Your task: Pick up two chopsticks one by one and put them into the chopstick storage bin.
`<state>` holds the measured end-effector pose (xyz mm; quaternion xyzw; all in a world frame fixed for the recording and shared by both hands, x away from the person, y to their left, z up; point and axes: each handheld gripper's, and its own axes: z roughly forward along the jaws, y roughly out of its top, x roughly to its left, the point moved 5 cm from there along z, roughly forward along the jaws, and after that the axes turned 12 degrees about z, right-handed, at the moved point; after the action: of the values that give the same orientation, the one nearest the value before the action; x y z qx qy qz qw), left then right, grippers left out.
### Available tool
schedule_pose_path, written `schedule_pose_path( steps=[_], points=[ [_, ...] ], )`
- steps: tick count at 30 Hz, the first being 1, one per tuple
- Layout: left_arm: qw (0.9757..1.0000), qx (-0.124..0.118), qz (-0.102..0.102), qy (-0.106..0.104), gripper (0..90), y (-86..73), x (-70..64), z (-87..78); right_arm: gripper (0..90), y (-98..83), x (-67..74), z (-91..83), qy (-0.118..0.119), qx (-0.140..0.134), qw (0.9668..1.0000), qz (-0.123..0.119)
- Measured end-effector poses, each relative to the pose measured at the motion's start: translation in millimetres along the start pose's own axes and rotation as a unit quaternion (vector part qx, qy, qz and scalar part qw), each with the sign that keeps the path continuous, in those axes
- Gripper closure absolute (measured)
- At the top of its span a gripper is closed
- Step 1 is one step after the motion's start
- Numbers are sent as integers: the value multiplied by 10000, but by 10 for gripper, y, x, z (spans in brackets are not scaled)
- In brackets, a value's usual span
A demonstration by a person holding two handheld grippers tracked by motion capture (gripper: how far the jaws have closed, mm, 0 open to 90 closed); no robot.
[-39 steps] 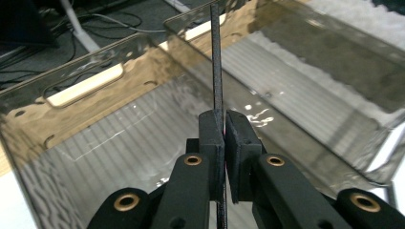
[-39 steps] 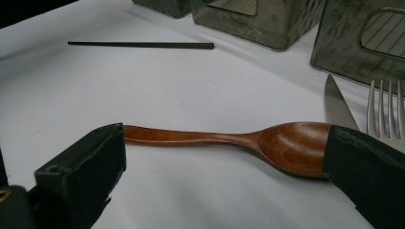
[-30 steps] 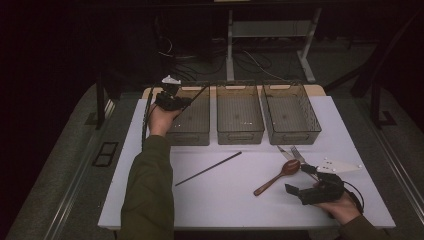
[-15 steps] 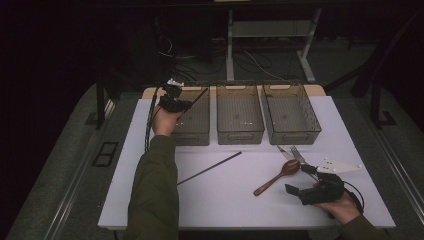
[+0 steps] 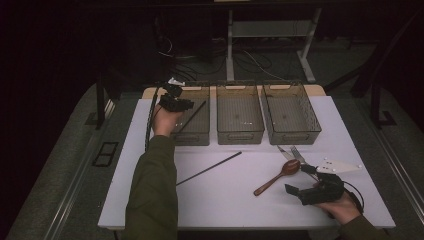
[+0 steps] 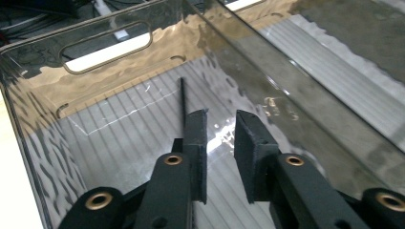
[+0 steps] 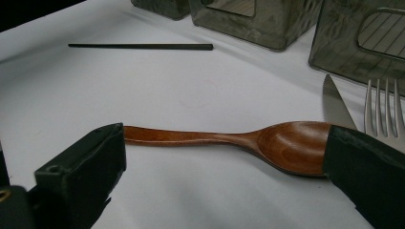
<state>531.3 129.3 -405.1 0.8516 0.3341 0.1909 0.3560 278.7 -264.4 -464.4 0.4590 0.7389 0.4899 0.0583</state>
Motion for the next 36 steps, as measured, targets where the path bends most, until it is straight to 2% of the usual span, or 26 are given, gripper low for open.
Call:
schedule_pose_path(
  steps=[6,10,16,19,21,25,29,36],
  points=[
    [9997,5,184,-146,663,45,-68,-123,16,3,1,1,-7,10,10000,-15],
    [9992,33,333,-234,586,74,-123,-225,16,5,-3,4,-28,11,10000,-3],
    [9981,-19,470,-386,510,147,-274,-356,16,5,-6,7,-36,12,10000,-26],
    [9970,-69,580,-517,480,188,-366,-421,16,5,-3,8,-31,16,10000,-37],
    [9960,-100,719,-520,463,204,-434,-462,16,4,0,6,-31,17,10000,-30],
    [9942,-154,870,-617,439,200,-553,-530,16,4,-1,5,-34,15,10000,-23],
    [9933,-298,865,-704,416,178,-669,-578,16,3,2,8,-42,20,10000,-35],
    [9900,-381,1032,-879,373,83,-840,-644,16,4,-4,10,-56,20,10000,-30]
  ],
)
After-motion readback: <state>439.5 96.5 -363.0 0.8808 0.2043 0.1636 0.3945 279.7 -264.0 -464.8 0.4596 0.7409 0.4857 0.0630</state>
